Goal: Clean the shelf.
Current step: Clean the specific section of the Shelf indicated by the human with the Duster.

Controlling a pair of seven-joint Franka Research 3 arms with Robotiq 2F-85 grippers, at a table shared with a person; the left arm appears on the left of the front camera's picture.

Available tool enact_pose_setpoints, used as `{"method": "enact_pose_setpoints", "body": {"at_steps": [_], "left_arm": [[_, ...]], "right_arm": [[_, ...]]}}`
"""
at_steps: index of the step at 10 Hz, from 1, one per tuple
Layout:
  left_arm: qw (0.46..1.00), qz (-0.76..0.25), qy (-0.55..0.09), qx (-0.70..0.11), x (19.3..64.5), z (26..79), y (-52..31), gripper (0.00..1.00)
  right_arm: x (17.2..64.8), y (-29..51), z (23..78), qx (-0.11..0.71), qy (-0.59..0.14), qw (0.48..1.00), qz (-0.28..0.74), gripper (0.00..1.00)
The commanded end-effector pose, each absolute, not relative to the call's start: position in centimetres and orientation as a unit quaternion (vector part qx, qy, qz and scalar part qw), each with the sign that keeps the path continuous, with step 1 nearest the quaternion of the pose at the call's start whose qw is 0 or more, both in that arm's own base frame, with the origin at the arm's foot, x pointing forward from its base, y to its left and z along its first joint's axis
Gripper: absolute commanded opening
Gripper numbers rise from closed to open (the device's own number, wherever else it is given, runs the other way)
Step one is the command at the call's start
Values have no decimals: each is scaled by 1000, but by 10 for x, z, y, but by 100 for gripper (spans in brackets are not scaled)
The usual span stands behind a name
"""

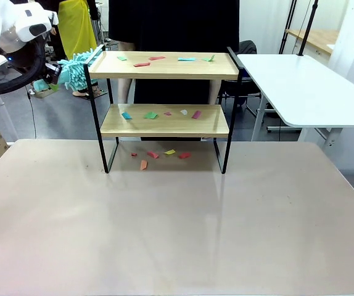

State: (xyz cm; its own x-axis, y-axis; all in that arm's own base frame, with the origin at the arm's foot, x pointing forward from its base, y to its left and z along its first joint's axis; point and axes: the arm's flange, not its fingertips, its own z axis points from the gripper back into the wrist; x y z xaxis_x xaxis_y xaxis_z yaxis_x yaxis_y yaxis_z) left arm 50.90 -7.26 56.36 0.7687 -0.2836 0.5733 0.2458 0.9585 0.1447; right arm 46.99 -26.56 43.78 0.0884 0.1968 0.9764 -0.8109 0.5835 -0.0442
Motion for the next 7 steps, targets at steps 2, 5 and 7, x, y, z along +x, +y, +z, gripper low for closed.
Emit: {"method": "enact_pose_setpoints", "body": {"at_steps": [2, 5, 7], "left_arm": [[937, -142, -318, 31, 509, 567, -72, 0], [927, -186, -321, 51, 504, 585, -52, 13], [919, -261, -284, 82, 493, 622, -15, 13]], "right_arm": [[470, -264, 440, 270, -568, 684, 369, 100], [470, -264, 440, 270, -568, 684, 369, 100], [470, -264, 440, 270, -568, 684, 369, 100]]}}
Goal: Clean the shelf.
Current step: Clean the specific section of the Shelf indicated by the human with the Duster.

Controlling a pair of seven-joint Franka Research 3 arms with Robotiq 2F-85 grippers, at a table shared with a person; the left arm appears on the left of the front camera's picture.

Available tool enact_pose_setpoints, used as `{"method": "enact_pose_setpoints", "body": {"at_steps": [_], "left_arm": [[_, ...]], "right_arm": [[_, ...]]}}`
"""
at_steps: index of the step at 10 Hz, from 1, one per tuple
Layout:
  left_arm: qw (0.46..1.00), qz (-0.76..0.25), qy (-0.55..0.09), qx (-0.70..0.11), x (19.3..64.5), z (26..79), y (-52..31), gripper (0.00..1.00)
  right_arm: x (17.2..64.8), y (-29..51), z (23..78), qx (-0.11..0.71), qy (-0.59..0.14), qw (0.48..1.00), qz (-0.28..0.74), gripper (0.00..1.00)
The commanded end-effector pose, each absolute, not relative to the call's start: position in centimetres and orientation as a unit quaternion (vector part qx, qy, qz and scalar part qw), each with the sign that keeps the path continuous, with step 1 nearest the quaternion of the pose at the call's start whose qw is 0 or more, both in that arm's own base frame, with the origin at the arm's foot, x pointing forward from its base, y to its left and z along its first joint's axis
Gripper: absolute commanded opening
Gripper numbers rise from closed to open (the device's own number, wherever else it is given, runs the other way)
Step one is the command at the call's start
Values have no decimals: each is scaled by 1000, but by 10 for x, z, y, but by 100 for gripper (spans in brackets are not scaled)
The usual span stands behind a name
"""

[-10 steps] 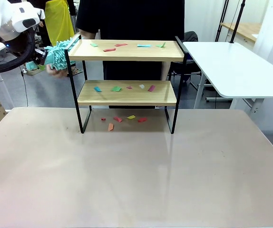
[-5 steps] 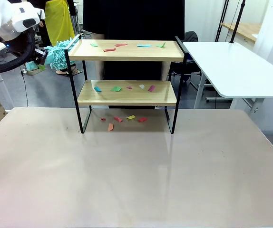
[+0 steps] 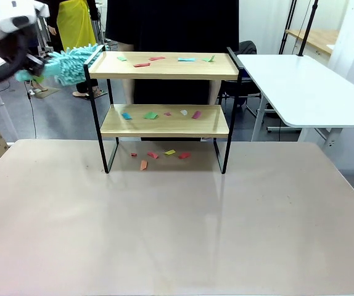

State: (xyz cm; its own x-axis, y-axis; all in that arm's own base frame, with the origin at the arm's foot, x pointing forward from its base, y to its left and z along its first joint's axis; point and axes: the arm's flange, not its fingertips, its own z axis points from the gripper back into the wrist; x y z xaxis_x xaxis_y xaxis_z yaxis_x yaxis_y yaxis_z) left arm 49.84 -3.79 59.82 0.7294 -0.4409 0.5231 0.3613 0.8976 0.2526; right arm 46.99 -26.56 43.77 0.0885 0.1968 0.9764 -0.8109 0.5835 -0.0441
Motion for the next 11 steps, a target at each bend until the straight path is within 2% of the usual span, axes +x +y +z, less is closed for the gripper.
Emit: {"method": "enact_pose_setpoints", "body": {"at_steps": [1, 3, 6, 8, 9, 10, 11], "left_arm": [[918, -273, -262, 116, 484, 635, 5, 13], [896, -368, -217, 124, 467, 649, 28, 13], [829, -509, -100, 207, 425, 655, 48, 13], [777, -596, -16, 202, 403, 649, 53, 13], [749, -639, 3, 177, 386, 647, 47, 13], [698, -695, 30, 169, 369, 644, 39, 13], [680, -708, 45, 183, 361, 644, 29, 13]], "right_arm": [[470, -264, 440, 270, -568, 684, 369, 100], [470, -264, 440, 270, -568, 684, 369, 100], [470, -264, 440, 270, -568, 684, 369, 100], [470, -264, 440, 270, -568, 684, 369, 100], [470, -264, 440, 270, -568, 684, 369, 100], [470, -264, 440, 270, -568, 684, 369, 100], [470, -264, 440, 270, -568, 684, 369, 100]]}}
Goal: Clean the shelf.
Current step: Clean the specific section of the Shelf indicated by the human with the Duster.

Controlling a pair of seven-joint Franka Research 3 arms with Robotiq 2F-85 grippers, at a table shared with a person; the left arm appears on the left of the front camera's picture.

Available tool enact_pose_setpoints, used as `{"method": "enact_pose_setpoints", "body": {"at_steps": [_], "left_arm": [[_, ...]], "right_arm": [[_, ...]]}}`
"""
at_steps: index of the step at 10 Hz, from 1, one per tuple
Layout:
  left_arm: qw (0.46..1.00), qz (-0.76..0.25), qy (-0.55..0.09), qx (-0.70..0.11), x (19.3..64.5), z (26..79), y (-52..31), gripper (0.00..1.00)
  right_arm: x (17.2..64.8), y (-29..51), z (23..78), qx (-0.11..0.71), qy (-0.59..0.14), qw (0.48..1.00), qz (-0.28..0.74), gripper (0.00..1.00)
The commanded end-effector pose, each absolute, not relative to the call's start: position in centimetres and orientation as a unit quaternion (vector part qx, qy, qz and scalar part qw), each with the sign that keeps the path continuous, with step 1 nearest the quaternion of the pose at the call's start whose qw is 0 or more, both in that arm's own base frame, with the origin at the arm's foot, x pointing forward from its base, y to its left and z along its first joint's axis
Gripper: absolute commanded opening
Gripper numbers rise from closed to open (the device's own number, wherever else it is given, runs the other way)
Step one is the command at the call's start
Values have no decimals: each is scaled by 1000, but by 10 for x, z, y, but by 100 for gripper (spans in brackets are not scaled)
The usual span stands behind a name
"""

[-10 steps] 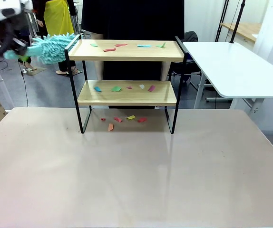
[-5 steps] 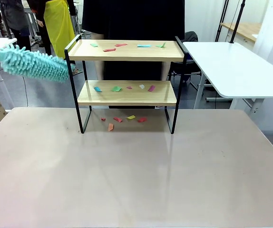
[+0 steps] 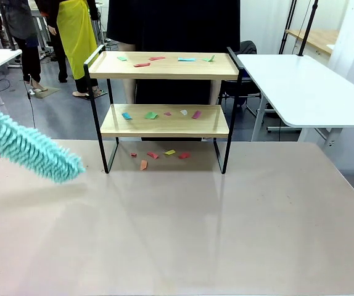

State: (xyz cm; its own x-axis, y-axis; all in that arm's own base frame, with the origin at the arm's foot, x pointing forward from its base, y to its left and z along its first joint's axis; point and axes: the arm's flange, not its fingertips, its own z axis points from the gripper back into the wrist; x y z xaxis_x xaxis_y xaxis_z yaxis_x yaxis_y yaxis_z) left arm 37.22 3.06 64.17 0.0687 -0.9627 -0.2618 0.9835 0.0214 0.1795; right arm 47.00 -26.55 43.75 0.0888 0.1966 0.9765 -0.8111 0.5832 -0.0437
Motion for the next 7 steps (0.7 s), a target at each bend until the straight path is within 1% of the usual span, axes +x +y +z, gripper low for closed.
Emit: {"method": "enact_pose_setpoints", "body": {"at_steps": [1, 3, 4, 6, 7], "left_arm": [[656, -735, 50, 163, 358, 640, 19, 13], [623, -769, 66, 126, 346, 631, 0, 13], [620, -769, 81, 133, 343, 631, -4, 13], [637, -758, 73, 119, 343, 631, -5, 13], [653, -745, 62, 124, 347, 632, -5, 13]], "right_arm": [[470, -264, 440, 270, -568, 684, 369, 100], [470, -264, 440, 270, -568, 684, 369, 100], [470, -264, 440, 270, -568, 684, 369, 100], [470, -264, 440, 270, -568, 684, 369, 100], [470, -264, 440, 270, -568, 684, 369, 100]]}}
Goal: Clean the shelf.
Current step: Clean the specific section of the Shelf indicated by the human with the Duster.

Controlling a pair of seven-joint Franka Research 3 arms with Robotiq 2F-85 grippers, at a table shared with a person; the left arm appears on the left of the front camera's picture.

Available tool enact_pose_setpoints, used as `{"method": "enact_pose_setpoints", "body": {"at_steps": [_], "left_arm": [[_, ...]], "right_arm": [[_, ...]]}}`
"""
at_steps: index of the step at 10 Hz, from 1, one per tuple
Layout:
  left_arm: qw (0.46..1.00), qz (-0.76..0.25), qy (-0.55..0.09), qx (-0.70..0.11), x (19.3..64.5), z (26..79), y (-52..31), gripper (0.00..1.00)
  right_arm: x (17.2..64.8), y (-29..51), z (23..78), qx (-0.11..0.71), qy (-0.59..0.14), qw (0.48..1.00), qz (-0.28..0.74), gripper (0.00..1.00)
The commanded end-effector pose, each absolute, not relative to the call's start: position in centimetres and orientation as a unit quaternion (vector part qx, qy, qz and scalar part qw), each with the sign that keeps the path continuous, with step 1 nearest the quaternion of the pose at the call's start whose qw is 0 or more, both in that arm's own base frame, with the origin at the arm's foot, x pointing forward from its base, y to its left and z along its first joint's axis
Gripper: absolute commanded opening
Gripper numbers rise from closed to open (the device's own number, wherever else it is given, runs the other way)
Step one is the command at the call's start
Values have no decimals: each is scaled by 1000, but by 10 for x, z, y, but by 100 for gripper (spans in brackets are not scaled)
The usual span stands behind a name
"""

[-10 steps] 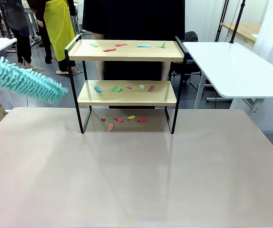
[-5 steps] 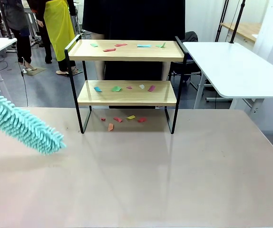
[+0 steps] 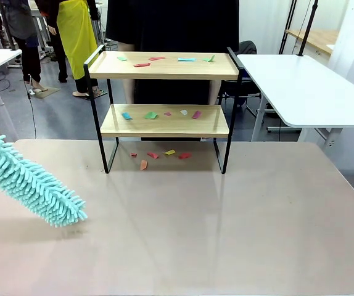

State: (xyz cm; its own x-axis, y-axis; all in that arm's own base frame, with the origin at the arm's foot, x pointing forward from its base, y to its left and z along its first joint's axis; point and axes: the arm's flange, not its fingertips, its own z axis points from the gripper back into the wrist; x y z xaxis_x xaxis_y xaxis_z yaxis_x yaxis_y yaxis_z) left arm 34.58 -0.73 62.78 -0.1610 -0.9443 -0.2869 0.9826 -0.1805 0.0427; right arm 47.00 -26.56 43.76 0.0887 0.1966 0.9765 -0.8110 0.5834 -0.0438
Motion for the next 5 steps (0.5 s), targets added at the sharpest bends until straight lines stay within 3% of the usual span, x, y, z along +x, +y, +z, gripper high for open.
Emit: {"method": "enact_pose_setpoints", "body": {"at_steps": [1, 5], "left_arm": [[629, -763, 79, 124, 345, 626, -9, 13], [629, -763, 79, 124, 345, 626, -9, 13]], "right_arm": [[470, -264, 440, 270, -568, 684, 369, 100], [470, -264, 440, 270, -568, 684, 369, 100]]}}
